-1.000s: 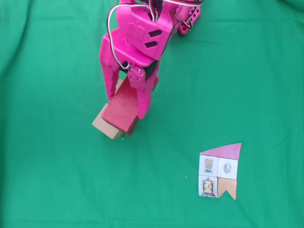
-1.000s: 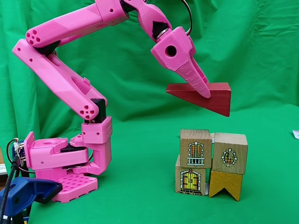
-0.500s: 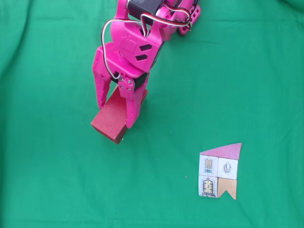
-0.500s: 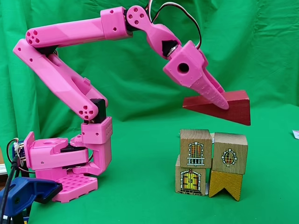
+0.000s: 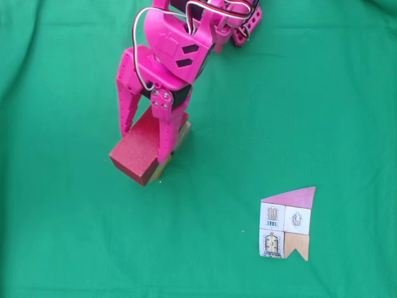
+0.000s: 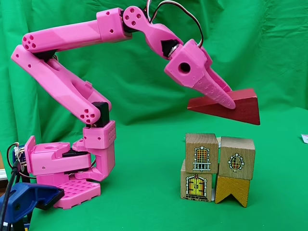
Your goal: Grasp some building blocks and build the house on the picture.
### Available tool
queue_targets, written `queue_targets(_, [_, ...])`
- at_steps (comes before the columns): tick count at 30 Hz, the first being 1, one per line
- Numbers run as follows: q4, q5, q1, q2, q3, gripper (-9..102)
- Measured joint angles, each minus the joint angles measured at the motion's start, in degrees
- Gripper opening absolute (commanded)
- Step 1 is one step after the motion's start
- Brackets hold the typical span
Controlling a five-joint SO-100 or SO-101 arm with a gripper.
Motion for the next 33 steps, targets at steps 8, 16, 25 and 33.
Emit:
queue_targets(8, [0.0,0.0,0.0,0.97,3.08,24])
queue_targets(16, [-1.23,0.0,0.0,5.54,6.33,24])
queue_targets(25, [-4.83,0.0,0.0,5.8,8.35,24])
queue_targets(33, [-8.17,0.0,0.0,5.89,9.76,24])
